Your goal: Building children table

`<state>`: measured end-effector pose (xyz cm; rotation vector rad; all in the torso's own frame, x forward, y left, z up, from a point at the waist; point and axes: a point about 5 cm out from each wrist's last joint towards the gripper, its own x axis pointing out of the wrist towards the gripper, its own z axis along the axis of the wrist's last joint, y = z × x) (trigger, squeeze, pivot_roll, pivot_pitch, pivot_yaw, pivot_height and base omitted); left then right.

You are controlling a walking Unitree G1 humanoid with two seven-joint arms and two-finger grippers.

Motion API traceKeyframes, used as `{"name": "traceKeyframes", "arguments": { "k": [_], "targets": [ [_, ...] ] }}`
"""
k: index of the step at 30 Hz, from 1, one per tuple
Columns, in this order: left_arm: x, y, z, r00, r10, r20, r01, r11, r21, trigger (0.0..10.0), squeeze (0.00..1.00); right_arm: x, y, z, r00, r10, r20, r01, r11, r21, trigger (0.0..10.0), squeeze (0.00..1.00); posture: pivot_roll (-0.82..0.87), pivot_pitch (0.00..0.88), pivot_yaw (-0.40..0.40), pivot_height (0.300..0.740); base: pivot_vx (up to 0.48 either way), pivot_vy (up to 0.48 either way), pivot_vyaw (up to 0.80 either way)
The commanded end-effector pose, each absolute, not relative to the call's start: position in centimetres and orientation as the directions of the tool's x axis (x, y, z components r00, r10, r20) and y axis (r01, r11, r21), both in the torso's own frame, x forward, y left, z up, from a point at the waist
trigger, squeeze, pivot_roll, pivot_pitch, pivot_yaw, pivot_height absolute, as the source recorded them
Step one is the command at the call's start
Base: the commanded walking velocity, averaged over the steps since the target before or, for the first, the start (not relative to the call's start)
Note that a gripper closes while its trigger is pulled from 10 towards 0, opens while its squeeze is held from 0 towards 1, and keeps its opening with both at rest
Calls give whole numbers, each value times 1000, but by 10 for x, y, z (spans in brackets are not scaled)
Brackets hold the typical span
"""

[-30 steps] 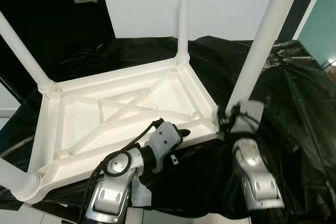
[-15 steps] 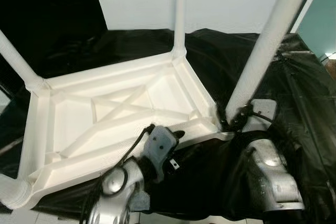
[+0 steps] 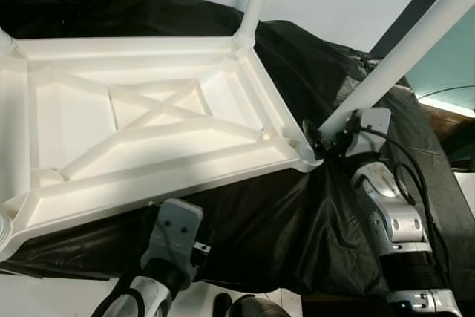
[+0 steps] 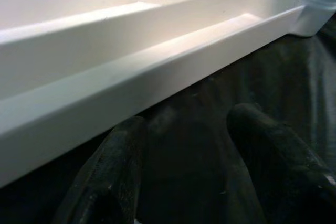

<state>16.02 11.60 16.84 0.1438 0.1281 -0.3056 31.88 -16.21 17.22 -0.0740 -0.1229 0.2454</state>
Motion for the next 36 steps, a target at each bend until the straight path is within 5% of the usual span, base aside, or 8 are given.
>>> {"name": "traceKeyframes", "arguments": {
  "k": [1,22,36],
  "targets": [
    [162,98,173,945,-307,-112,310,951,13,10000,0,319,-170,167,956,284,74,-277,956,-92,10000,0,228,172,-337,740,0,0,0],
    [204,109,192,922,-387,-8,381,904,195,10000,0,318,-179,162,919,389,65,-380,917,-118,10000,0,142,100,-246,740,0,0,0],
    [222,108,199,806,-592,5,573,783,240,10000,0,310,-186,155,902,427,71,-415,900,-133,10000,0,88,67,-149,740,0,0,0]
  ]
}}
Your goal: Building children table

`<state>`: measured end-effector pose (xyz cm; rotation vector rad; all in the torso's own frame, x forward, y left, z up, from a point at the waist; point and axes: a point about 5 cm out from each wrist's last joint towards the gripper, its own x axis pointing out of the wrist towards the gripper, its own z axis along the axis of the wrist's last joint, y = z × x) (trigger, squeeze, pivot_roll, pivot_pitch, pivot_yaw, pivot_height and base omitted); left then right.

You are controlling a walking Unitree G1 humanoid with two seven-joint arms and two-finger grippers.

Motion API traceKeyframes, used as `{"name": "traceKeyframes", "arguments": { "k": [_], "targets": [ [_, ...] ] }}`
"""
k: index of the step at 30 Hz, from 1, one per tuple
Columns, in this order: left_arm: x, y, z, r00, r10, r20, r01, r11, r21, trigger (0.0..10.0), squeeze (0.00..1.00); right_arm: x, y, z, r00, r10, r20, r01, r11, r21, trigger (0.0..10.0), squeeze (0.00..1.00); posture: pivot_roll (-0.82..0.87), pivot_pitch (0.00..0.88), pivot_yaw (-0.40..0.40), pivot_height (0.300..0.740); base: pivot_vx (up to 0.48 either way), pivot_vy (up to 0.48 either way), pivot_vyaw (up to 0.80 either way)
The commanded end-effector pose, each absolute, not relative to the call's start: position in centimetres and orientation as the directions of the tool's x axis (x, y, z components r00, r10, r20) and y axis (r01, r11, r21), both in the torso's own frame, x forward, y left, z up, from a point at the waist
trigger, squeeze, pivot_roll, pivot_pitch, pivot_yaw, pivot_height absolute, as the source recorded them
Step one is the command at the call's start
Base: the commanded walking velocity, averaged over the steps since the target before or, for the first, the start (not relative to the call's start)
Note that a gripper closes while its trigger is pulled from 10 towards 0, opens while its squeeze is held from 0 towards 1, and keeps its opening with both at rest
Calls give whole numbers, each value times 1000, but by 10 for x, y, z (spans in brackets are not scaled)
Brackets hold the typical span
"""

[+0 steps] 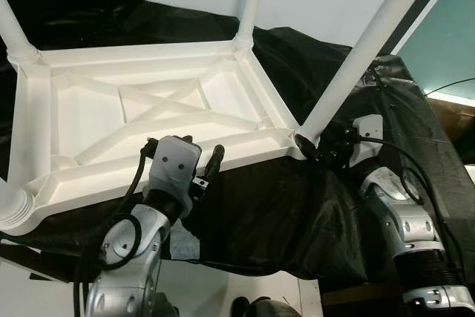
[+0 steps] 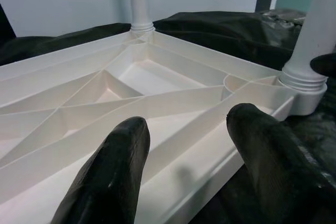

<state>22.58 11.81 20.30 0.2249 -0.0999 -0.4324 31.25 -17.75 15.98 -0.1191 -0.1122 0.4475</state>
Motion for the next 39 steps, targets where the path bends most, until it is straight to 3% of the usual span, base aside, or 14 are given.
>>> {"name": "traceKeyframes", "arguments": {
  "k": [1,7,17,29,35,36,37,38,39],
  "targets": [
    [226,108,199,788,-615,-4,596,763,250,10000,0,311,-191,155,895,443,60,-430,890,-155,10000,0,76,68,-128,740,0,0,0],
    [239,103,199,705,-708,-31,689,675,263,10000,0,317,-212,153,866,501,-7,-487,839,-242,10000,0,35,87,-65,740,0,0,0],
    [245,97,198,627,-777,-54,757,591,279,10000,0,330,-219,153,864,502,-33,-489,822,-293,10000,0,27,100,-18,740,0,0,0],
    [249,93,194,583,-810,-69,792,546,274,10000,0,358,-190,159,759,646,-83,-634,702,-324,10000,0,47,94,-17,740,0,0,0],
    [247,91,192,575,-815,-72,798,540,268,10000,0,366,-182,163,748,657,-93,-646,689,-328,10000,0,60,98,-16,740,0,0,0],
    [246,91,192,575,-815,-72,799,540,266,10000,0,369,-178,165,739,667,-96,-653,675,-344,4745,0,65,99,-16,740,0,0,0],
    [245,91,192,575,-815,-72,799,540,264,10000,0,370,-176,167,733,673,-99,-658,664,-356,4745,0,66,101,-18,740,0,0,0],
    [245,91,191,577,-814,-73,799,543,260,10000,0,372,-174,169,726,681,-102,-665,656,-358,1608,0,69,106,-19,740,0,0,0],
    [245,91,191,578,-813,-73,798,545,257,10000,0,372,-173,169,721,685,-103,-670,652,-356,1608,0,70,107,-19,740,0,0,0]
  ]
}}
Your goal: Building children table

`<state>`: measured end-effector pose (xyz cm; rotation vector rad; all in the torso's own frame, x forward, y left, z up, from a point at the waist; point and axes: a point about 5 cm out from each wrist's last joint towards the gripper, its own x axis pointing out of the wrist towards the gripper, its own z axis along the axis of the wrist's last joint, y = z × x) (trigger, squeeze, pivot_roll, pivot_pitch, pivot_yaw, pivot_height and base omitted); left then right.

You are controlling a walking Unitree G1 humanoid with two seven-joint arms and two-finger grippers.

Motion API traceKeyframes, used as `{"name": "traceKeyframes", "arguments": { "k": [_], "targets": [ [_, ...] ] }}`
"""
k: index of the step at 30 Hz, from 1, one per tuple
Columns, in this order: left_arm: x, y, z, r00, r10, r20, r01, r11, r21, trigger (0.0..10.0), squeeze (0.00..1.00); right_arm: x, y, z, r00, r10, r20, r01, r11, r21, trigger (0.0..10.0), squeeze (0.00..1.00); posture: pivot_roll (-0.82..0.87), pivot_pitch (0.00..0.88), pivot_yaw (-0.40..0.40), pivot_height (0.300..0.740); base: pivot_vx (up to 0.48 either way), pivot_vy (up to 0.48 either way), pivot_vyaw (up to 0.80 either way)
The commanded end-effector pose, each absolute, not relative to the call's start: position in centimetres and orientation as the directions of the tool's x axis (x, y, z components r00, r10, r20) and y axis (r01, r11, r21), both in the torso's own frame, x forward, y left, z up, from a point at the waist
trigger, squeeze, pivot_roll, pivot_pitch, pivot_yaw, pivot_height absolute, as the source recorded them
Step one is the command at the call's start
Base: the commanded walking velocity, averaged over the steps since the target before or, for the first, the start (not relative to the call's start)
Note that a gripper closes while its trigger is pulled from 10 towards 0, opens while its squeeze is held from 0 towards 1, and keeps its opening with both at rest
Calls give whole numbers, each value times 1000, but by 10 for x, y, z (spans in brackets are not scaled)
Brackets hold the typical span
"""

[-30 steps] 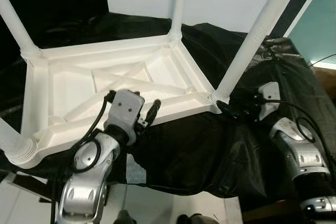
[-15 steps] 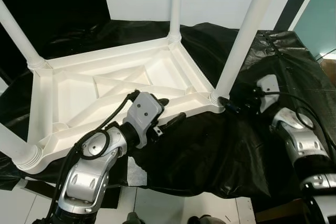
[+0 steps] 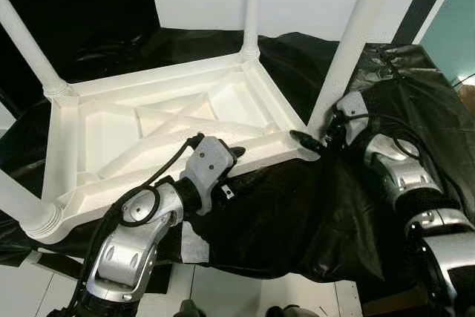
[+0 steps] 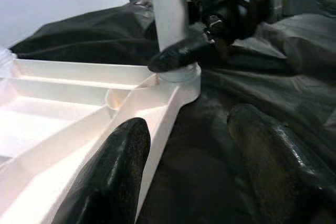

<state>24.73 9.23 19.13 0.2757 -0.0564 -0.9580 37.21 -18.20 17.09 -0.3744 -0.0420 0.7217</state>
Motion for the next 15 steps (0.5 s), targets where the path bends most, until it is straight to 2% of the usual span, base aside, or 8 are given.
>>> {"name": "traceKeyframes", "arguments": {
  "k": [1,10,12,13,15],
  "targets": [
    [245,91,191,578,-812,-76,799,544,256,10000,0,372,-172,168,715,691,-110,-678,645,-354,0,0,73,112,-22,740,0,0,0],
    [244,89,190,582,-810,-76,797,548,253,10000,0,367,-175,155,714,689,-120,-683,650,-334,0,0,73,119,-29,740,0,0,0],
    [247,88,189,586,-807,-72,793,553,255,10000,0,362,-177,145,771,627,-113,-627,716,-306,0,0,56,111,-35,740,0,0,0],
    [249,88,188,588,-806,-71,792,555,254,10000,0,362,-179,143,804,584,-110,-587,749,-307,4510,0,42,103,-30,740,0,0,0],
    [251,88,188,589,-805,-69,791,558,252,10000,0,363,-180,142,835,540,-104,-544,779,-312,4510,0,38,104,-29,740,0,0,0]
  ]
}}
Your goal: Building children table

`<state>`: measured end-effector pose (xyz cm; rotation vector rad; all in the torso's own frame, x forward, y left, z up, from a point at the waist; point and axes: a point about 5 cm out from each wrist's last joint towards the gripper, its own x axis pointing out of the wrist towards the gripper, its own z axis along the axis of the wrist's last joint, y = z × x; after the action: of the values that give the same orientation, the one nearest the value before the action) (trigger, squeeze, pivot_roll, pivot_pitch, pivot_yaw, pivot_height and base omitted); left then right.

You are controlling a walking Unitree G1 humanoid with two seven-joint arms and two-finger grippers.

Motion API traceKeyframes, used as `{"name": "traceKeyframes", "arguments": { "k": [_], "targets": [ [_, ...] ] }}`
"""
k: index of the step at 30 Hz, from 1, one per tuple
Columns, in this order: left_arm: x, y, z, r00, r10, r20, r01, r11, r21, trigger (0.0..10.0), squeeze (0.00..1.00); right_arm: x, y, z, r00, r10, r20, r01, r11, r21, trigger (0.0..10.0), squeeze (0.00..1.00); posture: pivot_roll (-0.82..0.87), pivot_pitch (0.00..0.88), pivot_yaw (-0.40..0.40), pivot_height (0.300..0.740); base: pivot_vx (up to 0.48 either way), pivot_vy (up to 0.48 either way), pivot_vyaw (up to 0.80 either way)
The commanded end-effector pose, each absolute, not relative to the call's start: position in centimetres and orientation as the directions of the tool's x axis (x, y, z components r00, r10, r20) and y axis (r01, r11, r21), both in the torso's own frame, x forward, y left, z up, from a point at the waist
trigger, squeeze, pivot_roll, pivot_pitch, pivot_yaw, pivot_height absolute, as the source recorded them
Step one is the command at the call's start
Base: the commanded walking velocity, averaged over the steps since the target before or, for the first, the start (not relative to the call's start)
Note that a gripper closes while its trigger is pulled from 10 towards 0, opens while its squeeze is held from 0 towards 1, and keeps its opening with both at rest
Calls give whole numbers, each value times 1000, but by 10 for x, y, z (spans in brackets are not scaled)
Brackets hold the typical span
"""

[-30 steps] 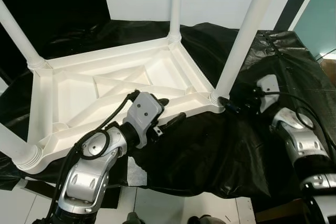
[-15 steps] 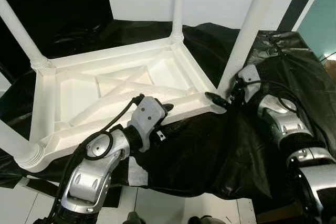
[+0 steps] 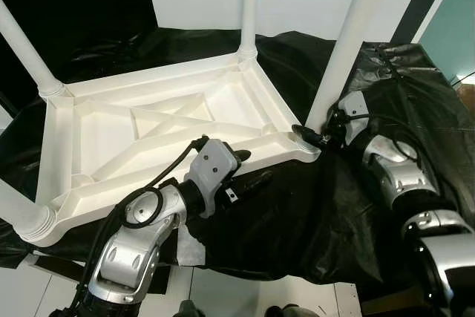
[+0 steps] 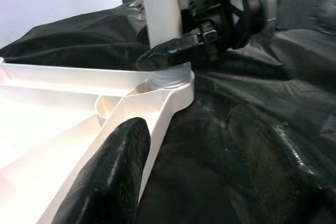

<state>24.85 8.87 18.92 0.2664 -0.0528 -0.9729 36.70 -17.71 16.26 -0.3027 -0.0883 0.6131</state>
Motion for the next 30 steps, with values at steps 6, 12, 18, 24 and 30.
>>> {"name": "traceKeyframes", "arguments": {
  "k": [6,12,18,24,30],
  "targets": [
    [260,84,186,580,-812,-59,798,552,243,10000,0,356,-169,138,951,306,-34,-307,935,-178,10000,0,-12,86,2,740,0,0,0],
    [270,80,184,582,-811,-55,794,553,253,10000,0,346,-147,135,1000,14,1,-14,997,-80,10000,0,-36,62,22,740,0,0,0],
    [277,78,184,581,-813,-50,797,555,238,10000,0,339,-124,139,987,-162,9,162,987,-7,10000,0,-46,49,30,740,0,0,0],
    [280,75,180,574,-817,-52,802,548,238,10000,0,332,-126,146,985,-172,24,173,983,-55,10000,0,-58,37,32,740,0,0,0],
    [283,75,178,583,-811,-45,793,556,249,10000,0,332,-126,154,993,-95,76,97,995,-29,10000,0,-64,32,27,740,0,0,0]
  ]
}}
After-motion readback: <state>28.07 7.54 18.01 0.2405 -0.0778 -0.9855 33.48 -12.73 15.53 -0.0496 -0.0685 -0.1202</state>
